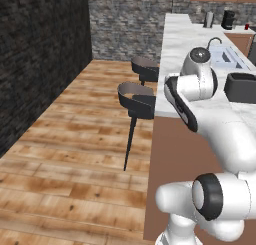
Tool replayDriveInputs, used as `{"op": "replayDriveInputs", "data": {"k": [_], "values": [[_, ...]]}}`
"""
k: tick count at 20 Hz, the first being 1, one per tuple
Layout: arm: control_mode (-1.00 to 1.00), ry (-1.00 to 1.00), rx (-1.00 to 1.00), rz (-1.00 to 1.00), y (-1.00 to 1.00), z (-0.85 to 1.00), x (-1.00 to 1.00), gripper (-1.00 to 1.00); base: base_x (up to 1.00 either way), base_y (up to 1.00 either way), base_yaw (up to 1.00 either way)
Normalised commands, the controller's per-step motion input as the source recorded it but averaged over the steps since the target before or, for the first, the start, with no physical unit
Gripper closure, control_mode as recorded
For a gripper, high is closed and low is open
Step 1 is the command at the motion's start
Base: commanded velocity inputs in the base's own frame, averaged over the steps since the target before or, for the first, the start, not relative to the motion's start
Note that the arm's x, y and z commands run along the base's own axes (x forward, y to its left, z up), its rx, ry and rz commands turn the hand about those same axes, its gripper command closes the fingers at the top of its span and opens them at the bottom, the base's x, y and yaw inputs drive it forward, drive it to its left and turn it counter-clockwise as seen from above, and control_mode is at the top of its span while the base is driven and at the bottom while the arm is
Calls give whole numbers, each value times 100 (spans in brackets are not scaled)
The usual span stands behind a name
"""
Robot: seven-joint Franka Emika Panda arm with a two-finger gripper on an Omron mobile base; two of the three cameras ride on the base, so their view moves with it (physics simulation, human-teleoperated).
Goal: Four empty soda cans are scattered around the kitchen. Gather all the cans and cluster them next to the stove for recycling.
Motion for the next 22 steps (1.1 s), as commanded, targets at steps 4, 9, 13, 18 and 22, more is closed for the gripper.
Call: {"op": "replayDriveInputs", "data": {"k": [4,9,13,18,22], "values": [[-100,0,0,0,22,47,-68,100,0,0,0],[-100,0,0,0,15,21,-66,100,0,0,0],[-100,0,0,2,12,-7,-68,100,0,0,0],[-100,0,0,9,7,-28,-67,100,0,0,0],[-100,0,0,9,4,-19,-50,100,0,0,0]]}}
